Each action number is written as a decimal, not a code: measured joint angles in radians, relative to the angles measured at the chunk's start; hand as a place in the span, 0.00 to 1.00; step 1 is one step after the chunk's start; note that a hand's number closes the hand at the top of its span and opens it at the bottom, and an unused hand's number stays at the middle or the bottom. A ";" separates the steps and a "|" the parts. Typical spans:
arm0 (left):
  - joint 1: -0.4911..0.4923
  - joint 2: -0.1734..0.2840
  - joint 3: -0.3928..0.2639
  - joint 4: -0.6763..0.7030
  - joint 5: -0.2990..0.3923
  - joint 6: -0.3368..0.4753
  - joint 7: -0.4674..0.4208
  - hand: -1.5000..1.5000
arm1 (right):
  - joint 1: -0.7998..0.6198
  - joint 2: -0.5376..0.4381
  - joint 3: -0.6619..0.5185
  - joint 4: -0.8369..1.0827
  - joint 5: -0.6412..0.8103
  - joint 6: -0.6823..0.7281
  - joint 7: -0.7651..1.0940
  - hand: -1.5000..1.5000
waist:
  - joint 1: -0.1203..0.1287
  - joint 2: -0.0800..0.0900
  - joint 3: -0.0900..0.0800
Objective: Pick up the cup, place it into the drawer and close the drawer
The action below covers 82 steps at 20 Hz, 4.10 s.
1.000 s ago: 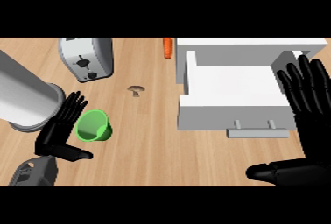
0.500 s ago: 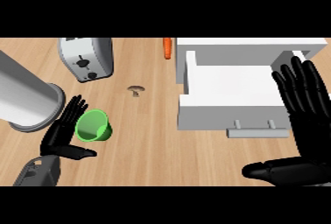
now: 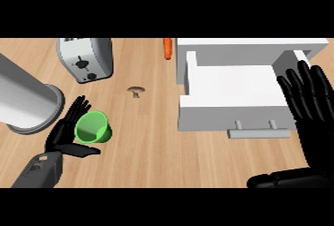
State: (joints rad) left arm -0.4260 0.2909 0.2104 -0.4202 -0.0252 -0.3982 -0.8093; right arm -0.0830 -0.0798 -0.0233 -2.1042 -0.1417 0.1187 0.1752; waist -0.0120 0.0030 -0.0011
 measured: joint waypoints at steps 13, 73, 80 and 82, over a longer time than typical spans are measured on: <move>-0.047 -0.019 -0.001 0.109 0.006 -0.013 -0.052 0.00 | 0.000 -0.003 -0.011 -0.002 -0.018 0.012 -0.001 0.00 | -0.003 0.002 -0.001; -0.011 -0.284 -0.169 -0.987 0.297 0.343 0.476 1.00 | 0.000 -0.020 -0.063 0.043 -0.023 0.027 -0.021 0.00 | 0.013 -0.005 0.001; -0.214 -0.289 -0.224 -0.970 0.254 0.511 0.608 1.00 | -0.013 -0.024 -0.067 0.039 -0.027 0.026 -0.010 0.00 | 0.006 -0.003 0.001; -0.268 -0.289 -0.220 -0.938 0.242 0.529 0.627 1.00 | 0.009 -0.021 -0.063 0.024 -0.023 0.027 -0.012 0.00 | 0.004 -0.003 0.001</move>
State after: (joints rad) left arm -0.6944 0.0016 -0.0093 -1.3585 0.2166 0.1313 -0.1818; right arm -0.0744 -0.1006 -0.0865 -2.0799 -0.1644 0.1458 0.1631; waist -0.0077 -0.0001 0.0003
